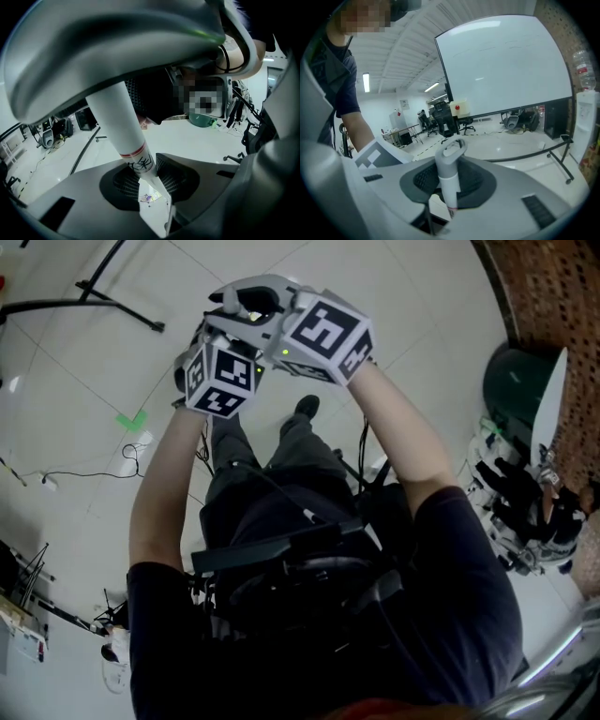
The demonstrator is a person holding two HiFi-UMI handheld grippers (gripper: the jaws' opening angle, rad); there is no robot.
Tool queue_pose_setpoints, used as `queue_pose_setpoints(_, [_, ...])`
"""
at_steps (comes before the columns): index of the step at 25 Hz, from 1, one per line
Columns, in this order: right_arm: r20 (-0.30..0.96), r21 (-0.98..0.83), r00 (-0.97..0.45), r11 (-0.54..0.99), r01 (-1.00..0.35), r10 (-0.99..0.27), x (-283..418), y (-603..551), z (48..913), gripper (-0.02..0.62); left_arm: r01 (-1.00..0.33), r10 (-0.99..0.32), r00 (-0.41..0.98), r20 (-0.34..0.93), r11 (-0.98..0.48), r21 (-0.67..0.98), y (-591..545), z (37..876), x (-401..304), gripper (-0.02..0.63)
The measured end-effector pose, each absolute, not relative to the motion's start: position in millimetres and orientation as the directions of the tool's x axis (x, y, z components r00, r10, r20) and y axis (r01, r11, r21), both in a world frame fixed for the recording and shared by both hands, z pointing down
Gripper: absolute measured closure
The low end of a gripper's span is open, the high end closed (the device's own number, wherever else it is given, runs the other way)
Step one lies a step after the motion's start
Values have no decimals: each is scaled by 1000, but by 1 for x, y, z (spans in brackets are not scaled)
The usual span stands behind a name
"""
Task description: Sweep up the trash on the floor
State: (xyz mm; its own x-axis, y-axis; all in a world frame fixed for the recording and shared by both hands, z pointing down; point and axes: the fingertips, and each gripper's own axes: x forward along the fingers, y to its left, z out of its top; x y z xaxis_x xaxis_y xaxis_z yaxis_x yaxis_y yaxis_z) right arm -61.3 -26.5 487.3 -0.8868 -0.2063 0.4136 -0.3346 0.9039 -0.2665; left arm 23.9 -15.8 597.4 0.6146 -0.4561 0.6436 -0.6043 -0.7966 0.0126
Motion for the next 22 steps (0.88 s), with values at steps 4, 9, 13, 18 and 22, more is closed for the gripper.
queue_pose_setpoints(4, [408,-251,-882,899,-359,-238,-59,-30,481,492,-568,-432,623,652,-823,-3,-19,592,24,511])
queue_pose_setpoints(9, [388,-239,-877,888,-394,-284,-59,-32,472,492,-542,-417,621,664,-840,-20,-19,585,22,511])
queue_pose_setpoints(13, [384,-231,-871,882,-412,-306,-53,-33,464,493,-520,-407,616,675,-853,-40,-21,578,24,509])
queue_pose_setpoints(18, [399,-229,-852,863,-450,-338,-45,-31,463,493,-497,-391,626,675,-867,-42,-18,577,30,511])
queue_pose_setpoints(22, [402,-226,-842,852,-473,-361,-37,-25,454,494,-475,-378,631,677,-879,-48,-12,567,36,511])
